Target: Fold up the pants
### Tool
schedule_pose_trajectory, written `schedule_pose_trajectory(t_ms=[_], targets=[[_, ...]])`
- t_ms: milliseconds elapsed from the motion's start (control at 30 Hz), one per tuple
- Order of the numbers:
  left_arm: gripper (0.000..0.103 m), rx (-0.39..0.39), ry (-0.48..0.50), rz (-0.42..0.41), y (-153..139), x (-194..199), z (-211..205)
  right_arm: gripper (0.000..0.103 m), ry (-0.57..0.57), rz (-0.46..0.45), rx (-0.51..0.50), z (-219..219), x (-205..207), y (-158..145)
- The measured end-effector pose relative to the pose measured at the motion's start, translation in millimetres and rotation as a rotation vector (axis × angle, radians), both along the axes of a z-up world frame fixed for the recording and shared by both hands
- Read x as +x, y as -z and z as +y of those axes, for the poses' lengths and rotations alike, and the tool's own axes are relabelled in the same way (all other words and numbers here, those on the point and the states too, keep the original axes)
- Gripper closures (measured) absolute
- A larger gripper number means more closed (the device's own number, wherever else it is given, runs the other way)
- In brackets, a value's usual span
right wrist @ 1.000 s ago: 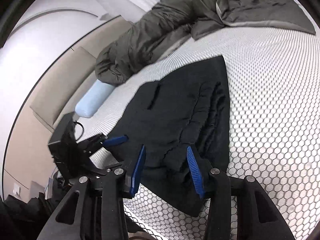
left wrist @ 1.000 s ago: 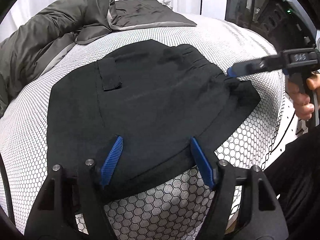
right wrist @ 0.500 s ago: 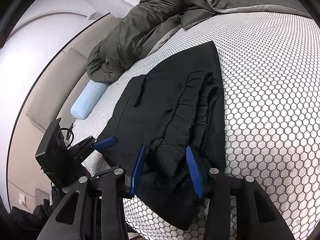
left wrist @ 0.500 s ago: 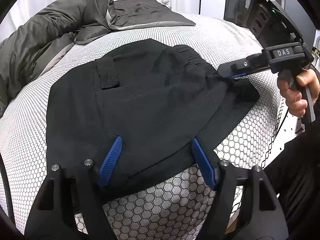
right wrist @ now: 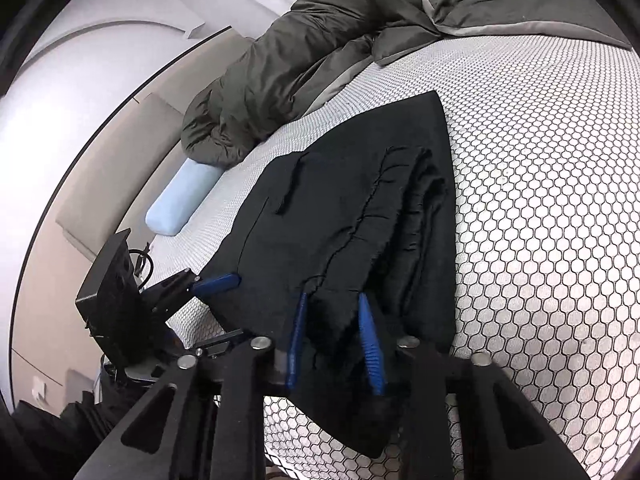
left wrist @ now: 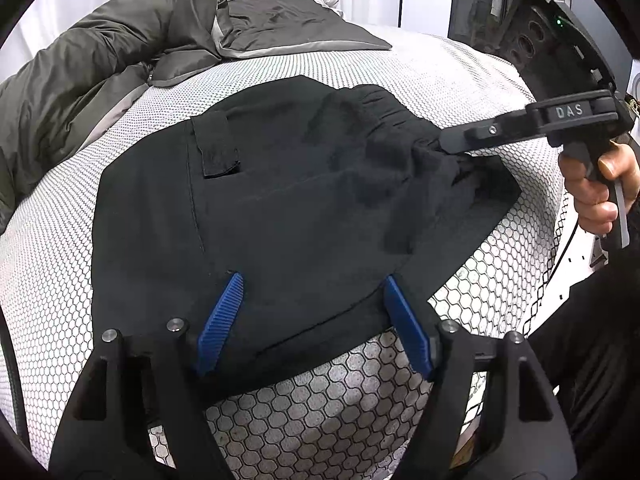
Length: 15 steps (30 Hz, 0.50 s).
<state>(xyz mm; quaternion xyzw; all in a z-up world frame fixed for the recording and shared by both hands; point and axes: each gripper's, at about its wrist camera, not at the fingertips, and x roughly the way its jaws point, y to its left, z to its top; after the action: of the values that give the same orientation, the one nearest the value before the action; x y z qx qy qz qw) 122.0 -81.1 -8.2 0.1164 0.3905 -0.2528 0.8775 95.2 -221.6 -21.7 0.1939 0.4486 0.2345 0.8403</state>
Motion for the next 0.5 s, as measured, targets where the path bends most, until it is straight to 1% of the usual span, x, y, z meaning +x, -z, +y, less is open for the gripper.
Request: schedule_pose_trajectory(t_ms=[33, 133, 267, 400, 467, 500], targets=[[0.032, 0.000, 0.000, 0.000, 0, 0, 1, 0.096, 0.002, -0.009, 0.004, -1, 0, -1], [0.032, -0.008, 0.002, 0.004, -1, 1, 4, 0.099, 0.015, -0.061, 0.010, -2, -2, -13], [0.032, -0.026, 0.009, 0.014, -3, 2, 11, 0.100, 0.003, -0.122, 0.025, -2, -18, -32], [0.032, -0.071, 0.038, 0.032, -10, 2, 15, 0.100, -0.002, -0.122, 0.017, -8, -33, -34], [0.032, -0.103, 0.058, 0.036, -15, 1, 16, 0.100, 0.010, -0.095, 0.000, -11, -32, -27], [0.032, -0.115, 0.065, 0.035, -17, 1, 16, 0.100, 0.018, -0.068, -0.024, -12, -30, -20]])
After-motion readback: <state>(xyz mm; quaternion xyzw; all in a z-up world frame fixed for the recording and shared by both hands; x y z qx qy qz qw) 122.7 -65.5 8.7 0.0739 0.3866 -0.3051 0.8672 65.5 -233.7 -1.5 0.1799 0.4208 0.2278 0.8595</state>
